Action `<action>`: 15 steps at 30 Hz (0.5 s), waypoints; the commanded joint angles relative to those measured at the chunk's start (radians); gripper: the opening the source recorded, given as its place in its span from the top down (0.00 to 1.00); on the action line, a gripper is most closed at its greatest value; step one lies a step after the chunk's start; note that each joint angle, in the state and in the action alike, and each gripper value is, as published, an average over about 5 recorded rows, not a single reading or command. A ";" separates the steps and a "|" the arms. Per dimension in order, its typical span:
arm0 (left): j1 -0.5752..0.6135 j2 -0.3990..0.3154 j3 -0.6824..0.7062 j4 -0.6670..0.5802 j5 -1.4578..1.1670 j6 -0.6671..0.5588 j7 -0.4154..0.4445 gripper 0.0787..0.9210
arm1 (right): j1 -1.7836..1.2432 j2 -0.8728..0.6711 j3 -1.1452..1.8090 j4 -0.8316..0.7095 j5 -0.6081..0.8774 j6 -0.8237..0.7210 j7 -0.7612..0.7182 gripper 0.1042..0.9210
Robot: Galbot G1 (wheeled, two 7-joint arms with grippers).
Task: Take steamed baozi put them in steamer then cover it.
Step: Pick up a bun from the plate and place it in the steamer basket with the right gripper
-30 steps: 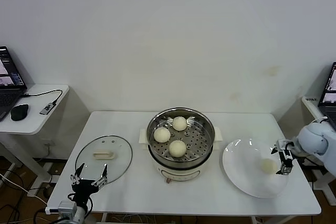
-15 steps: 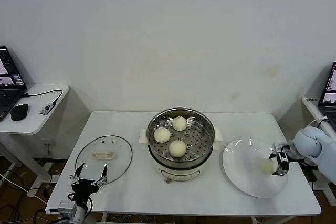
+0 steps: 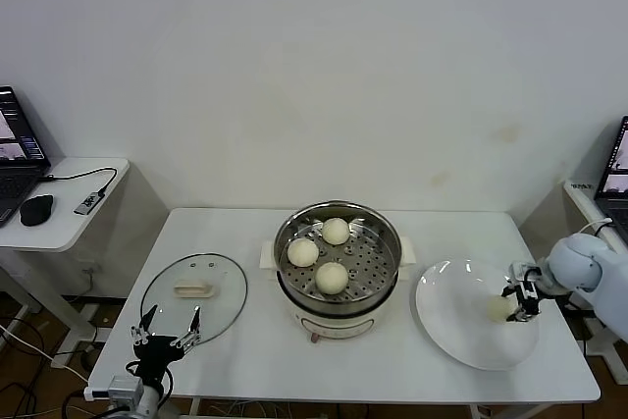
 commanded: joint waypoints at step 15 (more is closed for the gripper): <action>-0.022 0.011 0.013 0.001 0.032 -0.010 0.000 0.12 | 0.836 -0.024 -0.525 0.320 0.352 -0.192 -0.030 0.46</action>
